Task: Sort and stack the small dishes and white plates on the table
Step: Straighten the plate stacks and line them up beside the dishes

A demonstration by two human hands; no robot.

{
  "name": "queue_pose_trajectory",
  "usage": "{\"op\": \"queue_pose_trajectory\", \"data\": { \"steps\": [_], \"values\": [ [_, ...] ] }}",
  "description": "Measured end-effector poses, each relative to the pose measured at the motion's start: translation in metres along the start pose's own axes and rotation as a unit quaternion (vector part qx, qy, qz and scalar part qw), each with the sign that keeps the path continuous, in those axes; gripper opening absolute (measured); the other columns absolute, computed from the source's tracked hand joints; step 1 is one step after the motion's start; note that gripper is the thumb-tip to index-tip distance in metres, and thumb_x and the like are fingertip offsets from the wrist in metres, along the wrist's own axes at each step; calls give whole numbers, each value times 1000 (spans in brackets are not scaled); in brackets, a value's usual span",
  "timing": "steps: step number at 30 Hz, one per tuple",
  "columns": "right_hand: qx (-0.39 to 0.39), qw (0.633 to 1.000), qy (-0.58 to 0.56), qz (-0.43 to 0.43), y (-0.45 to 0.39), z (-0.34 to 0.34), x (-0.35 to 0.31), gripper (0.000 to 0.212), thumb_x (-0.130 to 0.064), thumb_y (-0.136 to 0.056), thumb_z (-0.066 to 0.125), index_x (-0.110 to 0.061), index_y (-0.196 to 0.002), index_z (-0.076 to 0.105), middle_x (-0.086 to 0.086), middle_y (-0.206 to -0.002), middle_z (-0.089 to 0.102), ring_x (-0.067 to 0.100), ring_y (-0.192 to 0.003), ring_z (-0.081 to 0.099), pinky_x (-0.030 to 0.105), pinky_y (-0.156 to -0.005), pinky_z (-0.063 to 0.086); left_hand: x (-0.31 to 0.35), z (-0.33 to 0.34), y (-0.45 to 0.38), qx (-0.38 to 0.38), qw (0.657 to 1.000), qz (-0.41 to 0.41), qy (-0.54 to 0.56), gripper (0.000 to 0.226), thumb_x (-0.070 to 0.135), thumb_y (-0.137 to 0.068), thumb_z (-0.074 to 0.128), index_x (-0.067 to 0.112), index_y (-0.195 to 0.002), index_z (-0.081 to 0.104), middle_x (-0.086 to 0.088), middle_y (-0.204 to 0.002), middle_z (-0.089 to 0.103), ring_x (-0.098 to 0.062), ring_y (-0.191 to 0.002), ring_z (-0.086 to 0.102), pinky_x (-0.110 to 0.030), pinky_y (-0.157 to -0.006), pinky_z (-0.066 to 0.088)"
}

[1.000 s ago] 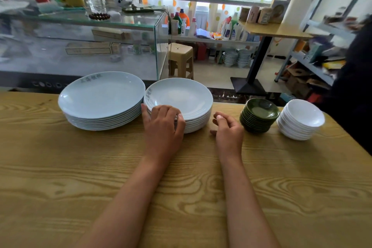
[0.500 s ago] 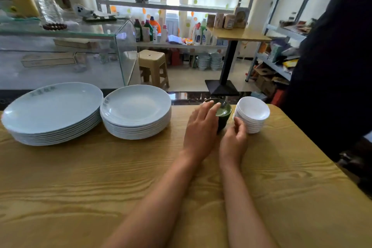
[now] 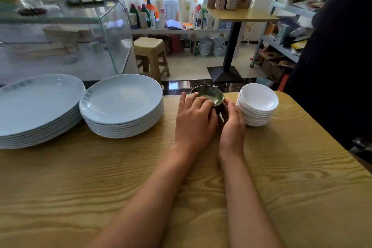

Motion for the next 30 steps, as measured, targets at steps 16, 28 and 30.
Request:
{"op": "queue_pose_trajectory", "data": {
  "steps": [16,28,30],
  "values": [
    [-140,981,81,106,14,39,11,52,-52,-100,26,-24,-106,70,-7,-113,71,8,-113,61,44,-107,40,-27,-41,-29,-104,977,-163,-91,27,24,-99,46,7,-109,65,-11,-110,65,-28,-105,57,-38,-104,37],
    [308,942,79,-104,-4,-92,-72,39,-29,-91,45,-6,-64,62,8,-59,57,20,-57,54,32,-58,44,70,9,-19,-48,988,88,116,32,11,-96,50,15,-126,59,-4,-133,56,-23,-125,49,-43,-95,50],
    [347,929,54,-116,-8,-107,-77,26,-22,-86,48,-8,-69,62,7,-66,58,21,-64,54,32,-61,44,90,28,-15,-51,983,125,128,33,10,-93,54,13,-126,59,-7,-135,55,-28,-129,45,-47,-101,44]
  ]
}}
Point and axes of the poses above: each hand's wrist, its own y-axis away from the middle knuckle, its own z-axis out of the palm, x = y × z, the point moved 6 cm from there along -y, towards the middle knuckle
